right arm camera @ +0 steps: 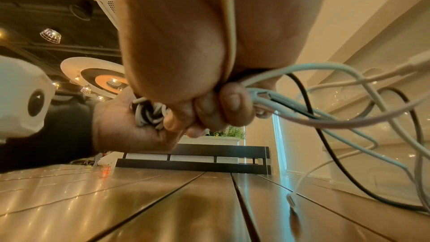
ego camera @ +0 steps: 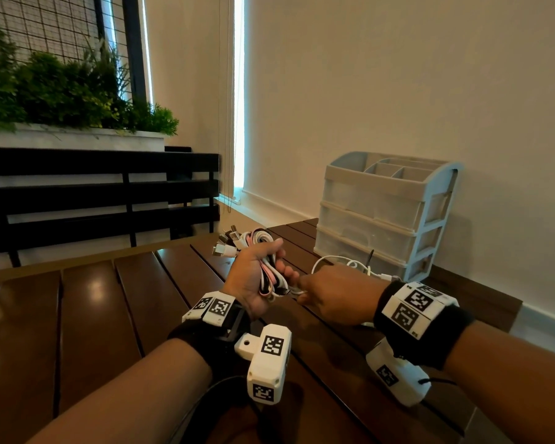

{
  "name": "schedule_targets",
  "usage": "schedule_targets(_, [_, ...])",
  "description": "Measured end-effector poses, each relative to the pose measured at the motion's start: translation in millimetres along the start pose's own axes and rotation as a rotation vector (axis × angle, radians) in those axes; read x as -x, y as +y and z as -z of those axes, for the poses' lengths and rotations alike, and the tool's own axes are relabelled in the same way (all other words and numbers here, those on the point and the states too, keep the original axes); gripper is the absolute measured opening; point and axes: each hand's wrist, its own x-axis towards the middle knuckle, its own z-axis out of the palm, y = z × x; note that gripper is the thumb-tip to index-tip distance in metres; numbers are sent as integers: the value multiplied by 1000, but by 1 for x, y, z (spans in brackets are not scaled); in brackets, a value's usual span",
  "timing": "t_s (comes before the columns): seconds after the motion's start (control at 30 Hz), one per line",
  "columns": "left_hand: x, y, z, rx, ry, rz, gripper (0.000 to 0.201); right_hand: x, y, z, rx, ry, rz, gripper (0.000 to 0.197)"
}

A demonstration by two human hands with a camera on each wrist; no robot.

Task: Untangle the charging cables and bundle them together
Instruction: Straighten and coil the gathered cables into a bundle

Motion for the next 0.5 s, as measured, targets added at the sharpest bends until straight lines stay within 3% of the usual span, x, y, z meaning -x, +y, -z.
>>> schedule_targets(0.27, [0,1,0,-277,12,75,31,2,13,3,11,-73,82,32])
schedule_targets(0.5, [0,7,0,-323,-20,77,34,-3,24,11,59,-94,63,40])
